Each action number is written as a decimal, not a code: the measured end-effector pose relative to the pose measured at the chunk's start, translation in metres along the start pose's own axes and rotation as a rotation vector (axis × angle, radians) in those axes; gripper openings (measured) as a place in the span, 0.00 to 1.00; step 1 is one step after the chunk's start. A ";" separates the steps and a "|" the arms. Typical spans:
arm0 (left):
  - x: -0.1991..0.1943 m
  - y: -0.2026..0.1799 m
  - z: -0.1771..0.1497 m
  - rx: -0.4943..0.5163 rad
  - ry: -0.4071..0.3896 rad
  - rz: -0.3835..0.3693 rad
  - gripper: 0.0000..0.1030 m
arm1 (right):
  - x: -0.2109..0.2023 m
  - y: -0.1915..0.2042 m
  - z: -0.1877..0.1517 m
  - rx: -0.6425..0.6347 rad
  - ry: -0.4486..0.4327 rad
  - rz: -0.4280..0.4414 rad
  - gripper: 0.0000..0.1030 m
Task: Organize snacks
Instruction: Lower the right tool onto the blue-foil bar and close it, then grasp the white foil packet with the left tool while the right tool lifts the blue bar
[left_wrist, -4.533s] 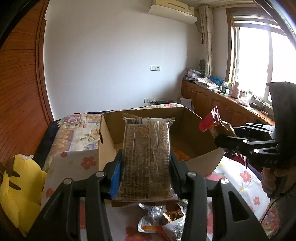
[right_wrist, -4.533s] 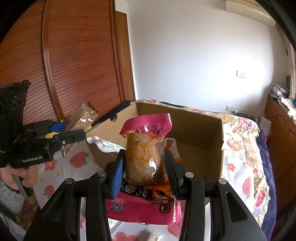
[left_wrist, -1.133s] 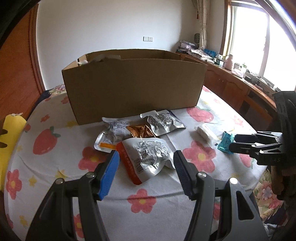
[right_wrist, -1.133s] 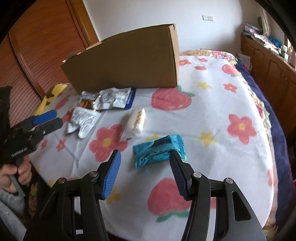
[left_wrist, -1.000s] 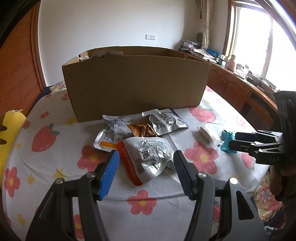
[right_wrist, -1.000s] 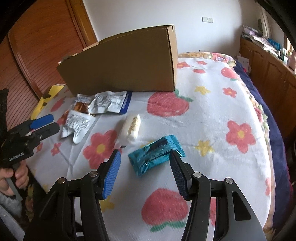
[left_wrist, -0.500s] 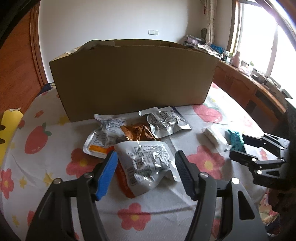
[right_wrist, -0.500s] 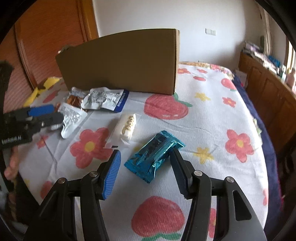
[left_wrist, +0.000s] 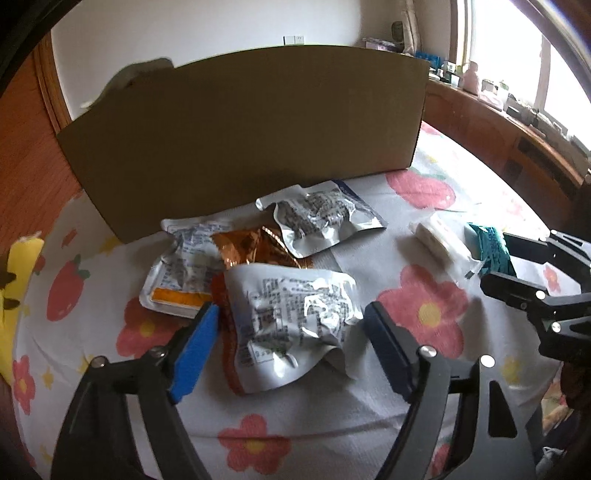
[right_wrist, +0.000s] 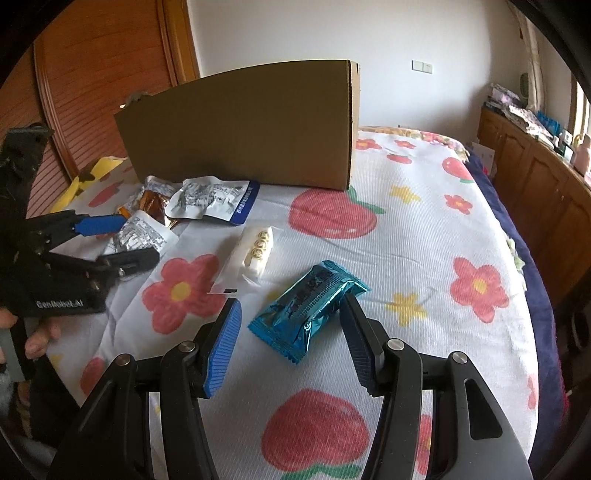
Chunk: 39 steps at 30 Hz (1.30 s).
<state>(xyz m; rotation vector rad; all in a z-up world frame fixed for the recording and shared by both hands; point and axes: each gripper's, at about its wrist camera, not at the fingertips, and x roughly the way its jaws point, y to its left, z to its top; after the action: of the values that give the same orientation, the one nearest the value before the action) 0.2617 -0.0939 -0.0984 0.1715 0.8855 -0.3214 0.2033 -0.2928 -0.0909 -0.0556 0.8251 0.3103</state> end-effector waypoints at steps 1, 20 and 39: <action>0.001 0.003 0.000 -0.016 0.006 -0.012 0.79 | 0.000 0.000 0.000 0.001 -0.001 0.002 0.55; 0.000 0.011 -0.006 -0.051 0.031 -0.007 0.89 | -0.002 -0.003 0.001 0.024 -0.002 0.020 0.55; -0.023 -0.007 -0.023 0.007 -0.024 -0.021 0.56 | -0.007 -0.014 0.000 0.048 0.016 0.018 0.15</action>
<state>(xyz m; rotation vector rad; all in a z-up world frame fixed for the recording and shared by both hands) 0.2293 -0.0897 -0.0951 0.1645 0.8630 -0.3452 0.2028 -0.3080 -0.0873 -0.0062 0.8486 0.3070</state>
